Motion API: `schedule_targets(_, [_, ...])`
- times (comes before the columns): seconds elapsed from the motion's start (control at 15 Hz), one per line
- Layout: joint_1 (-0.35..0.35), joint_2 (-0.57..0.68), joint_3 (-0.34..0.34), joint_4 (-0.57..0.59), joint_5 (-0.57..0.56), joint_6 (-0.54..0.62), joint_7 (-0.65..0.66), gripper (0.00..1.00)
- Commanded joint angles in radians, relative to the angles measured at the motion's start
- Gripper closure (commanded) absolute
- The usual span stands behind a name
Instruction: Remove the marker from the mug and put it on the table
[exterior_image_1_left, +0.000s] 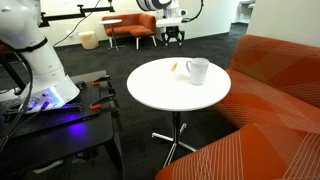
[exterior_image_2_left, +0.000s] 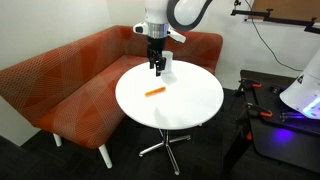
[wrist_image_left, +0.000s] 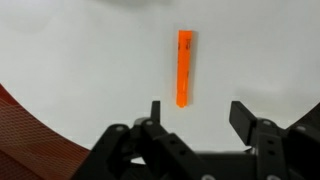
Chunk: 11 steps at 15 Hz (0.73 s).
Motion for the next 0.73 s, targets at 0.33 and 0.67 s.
schedule_targets(0.33, [-0.029,0.003,0.026,0.011,-0.018,-0.004,0.019,0.00])
schedule_targets(0.67, [-0.029,0.003,0.026,0.012,-0.018,-0.004,0.019,0.00])
